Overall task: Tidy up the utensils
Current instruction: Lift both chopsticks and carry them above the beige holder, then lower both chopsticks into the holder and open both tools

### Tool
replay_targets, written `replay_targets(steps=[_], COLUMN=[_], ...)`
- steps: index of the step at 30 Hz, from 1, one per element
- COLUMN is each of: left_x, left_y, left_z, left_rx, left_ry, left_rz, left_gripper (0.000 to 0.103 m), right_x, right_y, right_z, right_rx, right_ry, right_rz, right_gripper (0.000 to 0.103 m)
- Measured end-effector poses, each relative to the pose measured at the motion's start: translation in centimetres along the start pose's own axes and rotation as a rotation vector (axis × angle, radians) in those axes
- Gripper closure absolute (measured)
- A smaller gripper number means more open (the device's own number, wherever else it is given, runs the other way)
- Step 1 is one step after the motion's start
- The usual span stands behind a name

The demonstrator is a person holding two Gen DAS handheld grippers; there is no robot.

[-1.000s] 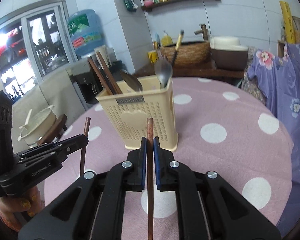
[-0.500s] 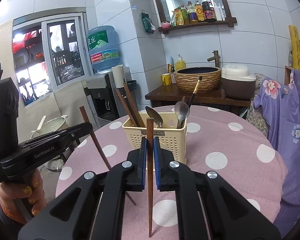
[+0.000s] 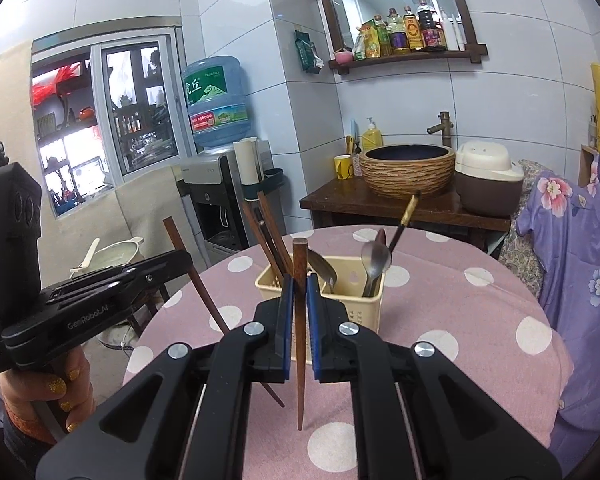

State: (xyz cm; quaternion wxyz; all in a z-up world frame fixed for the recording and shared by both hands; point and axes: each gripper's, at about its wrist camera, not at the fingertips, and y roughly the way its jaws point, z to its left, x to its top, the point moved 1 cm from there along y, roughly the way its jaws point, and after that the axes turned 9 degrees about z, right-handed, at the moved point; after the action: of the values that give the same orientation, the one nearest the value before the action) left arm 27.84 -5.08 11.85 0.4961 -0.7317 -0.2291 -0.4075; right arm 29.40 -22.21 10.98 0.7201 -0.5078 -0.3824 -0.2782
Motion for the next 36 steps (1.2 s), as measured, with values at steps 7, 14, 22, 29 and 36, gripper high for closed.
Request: replay_targets(steps=[7, 14, 22, 29, 36], left_x=[5.3, 12.2, 13.4, 10.0, 6.4], left_y=[-2.3, -3.7, -0.1, 5.5, 9.0], left_z=[-0.1, -0.5, -0.2, 1.0, 1.4], left_rx=[-0.054, -0.023, 0.006, 0.014, 0.042], left_ry=[0.019, 0.019, 0.003, -0.034, -0.034], left_rz=[-0.048, -0.138, -0.144, -0.047, 0.025], left_gripper=[0.095, 0.095, 0.095, 0.095, 0.095], right_x=[5.8, 13.4, 15.9, 11.8, 8.3], right_y=[-1.6, -3.3, -0.5, 5.1, 8.7], right_z=[0.7, 0.9, -0.2, -1.9, -2.9], right_rx=[0.009, -0.058, -0.126, -0.156, -0.168], right_ry=[-0.032, -0.033, -0.033, -0.019, 0.004], right_rz=[-0.038, -0.118, -0.132, -0.051, 0.011], right_gripper=[0.095, 0.095, 0.095, 0.095, 0.095])
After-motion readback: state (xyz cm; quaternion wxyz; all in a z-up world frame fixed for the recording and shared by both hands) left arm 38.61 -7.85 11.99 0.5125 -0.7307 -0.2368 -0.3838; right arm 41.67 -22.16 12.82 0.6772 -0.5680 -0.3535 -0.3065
